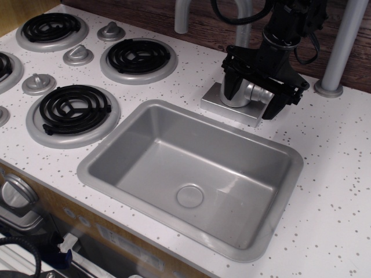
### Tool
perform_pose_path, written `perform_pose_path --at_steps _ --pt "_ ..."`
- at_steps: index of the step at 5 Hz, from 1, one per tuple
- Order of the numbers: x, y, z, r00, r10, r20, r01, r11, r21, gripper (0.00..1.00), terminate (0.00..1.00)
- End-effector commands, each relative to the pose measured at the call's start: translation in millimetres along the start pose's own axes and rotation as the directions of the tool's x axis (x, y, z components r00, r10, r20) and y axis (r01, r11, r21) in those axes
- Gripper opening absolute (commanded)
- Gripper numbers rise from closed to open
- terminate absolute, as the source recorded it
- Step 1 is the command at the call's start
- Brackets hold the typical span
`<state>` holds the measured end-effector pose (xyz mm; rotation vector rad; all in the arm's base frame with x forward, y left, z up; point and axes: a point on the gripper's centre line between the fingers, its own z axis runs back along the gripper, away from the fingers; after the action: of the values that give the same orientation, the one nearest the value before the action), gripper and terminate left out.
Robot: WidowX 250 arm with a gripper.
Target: Lever vertical to front
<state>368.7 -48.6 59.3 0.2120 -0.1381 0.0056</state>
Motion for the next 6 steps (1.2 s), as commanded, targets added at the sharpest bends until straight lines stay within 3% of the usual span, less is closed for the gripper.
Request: perform_pose_path --at_steps 1,3,6 --pt "0 0 0 1.0 0.0 0.0 0.0 1.0 0.0 1.0 0.0" --pt "17 1 11 0.988 -0.083 0.13 0.077 0.996 0.045 1.0 0.0" --pt "47 -7 23 0.969 -0.173 0.177 0.161 0.984 0.077 1.0 0.0"
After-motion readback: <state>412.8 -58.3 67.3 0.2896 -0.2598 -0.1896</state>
